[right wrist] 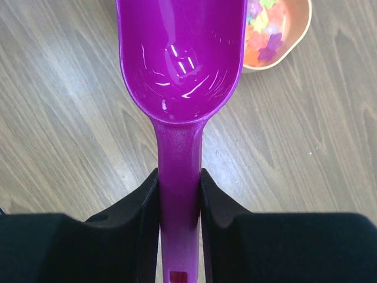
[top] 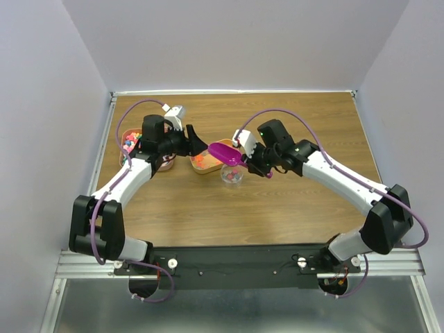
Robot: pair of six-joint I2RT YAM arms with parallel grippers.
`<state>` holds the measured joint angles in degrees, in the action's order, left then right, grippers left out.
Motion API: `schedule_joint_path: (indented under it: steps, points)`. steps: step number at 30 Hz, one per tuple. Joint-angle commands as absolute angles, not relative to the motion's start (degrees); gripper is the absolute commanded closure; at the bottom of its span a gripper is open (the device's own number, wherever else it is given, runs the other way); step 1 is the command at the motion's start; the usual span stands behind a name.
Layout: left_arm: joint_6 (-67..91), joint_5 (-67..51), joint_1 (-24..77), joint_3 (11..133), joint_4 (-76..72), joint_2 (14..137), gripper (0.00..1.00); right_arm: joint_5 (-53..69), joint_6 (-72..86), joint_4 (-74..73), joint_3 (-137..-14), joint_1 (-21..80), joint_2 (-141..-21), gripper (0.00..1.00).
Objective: Pack the candies
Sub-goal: Scoop the fake candies from the storage box.
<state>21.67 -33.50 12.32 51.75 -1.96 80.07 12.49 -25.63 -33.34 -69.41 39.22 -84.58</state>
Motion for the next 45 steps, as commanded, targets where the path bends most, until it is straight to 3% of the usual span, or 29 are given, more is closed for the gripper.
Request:
schedule_joint_path:
  steps: [1, 14, 24, 31, 45]
  points:
    - [27.59, -43.06, 13.10, 51.42, -6.50, 80.42, 0.33, 16.00, -26.63, -26.37, -67.50, 39.73, -83.23, 0.99]
    - [30.14, -42.01, 11.52, 49.22, -7.73, 76.64, 0.32, 14.50, -26.46, -25.58, -65.92, 39.73, -81.30, 0.99]
    - [36.65, -44.30, 3.43, 45.27, -13.97, 72.08, 0.30, 12.22, -26.46, -25.58, -64.60, 39.81, -81.30, 0.99]
    - [37.53, -48.95, 4.74, 45.35, -15.56, 72.07, 0.28, 14.85, -27.07, -25.58, -65.92, 39.73, -82.97, 0.99]
    - [38.94, -47.64, 10.81, 46.67, -15.73, 77.25, 0.32, 16.87, -27.33, -25.58, -66.45, 39.73, -83.76, 0.99]
